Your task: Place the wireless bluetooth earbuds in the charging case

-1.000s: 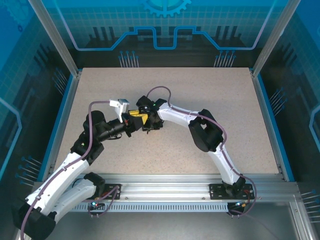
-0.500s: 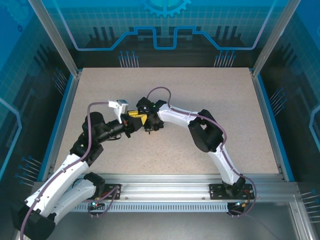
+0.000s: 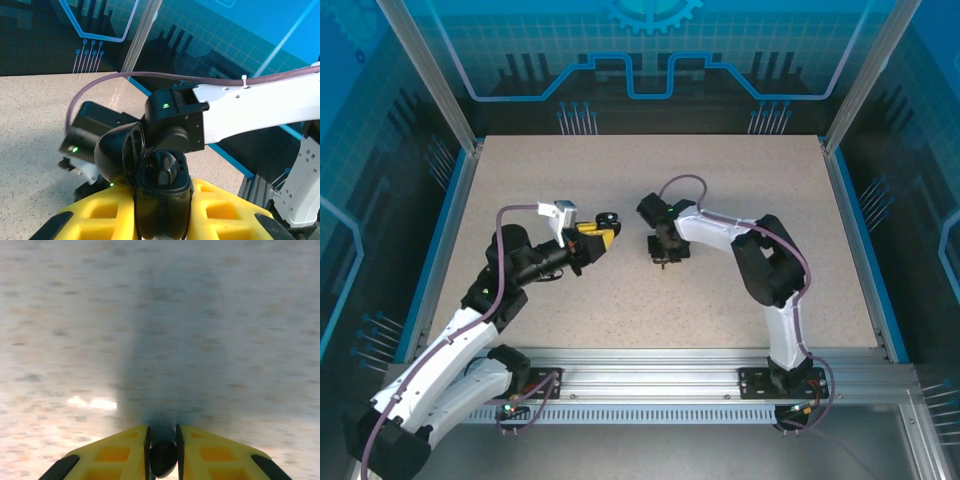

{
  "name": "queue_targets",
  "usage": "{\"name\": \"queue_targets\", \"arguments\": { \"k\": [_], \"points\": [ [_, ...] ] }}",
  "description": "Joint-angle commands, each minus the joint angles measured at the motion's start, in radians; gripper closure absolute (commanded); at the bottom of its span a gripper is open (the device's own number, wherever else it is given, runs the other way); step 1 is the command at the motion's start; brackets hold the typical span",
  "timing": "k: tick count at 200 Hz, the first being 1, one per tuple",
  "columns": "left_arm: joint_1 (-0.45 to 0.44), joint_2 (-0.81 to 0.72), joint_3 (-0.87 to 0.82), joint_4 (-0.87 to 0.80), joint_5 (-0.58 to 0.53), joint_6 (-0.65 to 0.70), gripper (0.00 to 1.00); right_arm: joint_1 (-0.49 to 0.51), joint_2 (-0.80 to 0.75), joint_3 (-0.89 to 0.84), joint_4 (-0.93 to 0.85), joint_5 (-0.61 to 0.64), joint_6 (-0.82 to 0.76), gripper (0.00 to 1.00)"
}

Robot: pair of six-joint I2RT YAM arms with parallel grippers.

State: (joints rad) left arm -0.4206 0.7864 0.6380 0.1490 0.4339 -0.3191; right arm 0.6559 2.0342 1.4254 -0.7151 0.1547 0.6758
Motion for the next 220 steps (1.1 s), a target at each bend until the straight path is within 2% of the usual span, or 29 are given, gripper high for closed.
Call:
{"name": "queue_targets", "arguments": {
  "k": [1,45,103,220],
  "points": [
    [0.011,0.012,-0.011,0.051,0.014,-0.033,0.95,-0.048,-0.068,-0.073,0.033,0.028,-0.038,0.78],
    [0.012,0.04,-0.014,0.077,0.022,-0.049,0.95,-0.091,-0.125,-0.146,0.034,0.044,-0.063,0.75],
    [0.011,0.05,-0.017,0.089,0.028,-0.055,0.95,-0.095,-0.111,-0.1,-0.056,0.021,-0.102,0.63],
    [0.011,0.046,-0.014,0.081,0.026,-0.046,0.95,-0.081,-0.004,0.016,-0.182,0.029,-0.151,0.65]
  ]
}}
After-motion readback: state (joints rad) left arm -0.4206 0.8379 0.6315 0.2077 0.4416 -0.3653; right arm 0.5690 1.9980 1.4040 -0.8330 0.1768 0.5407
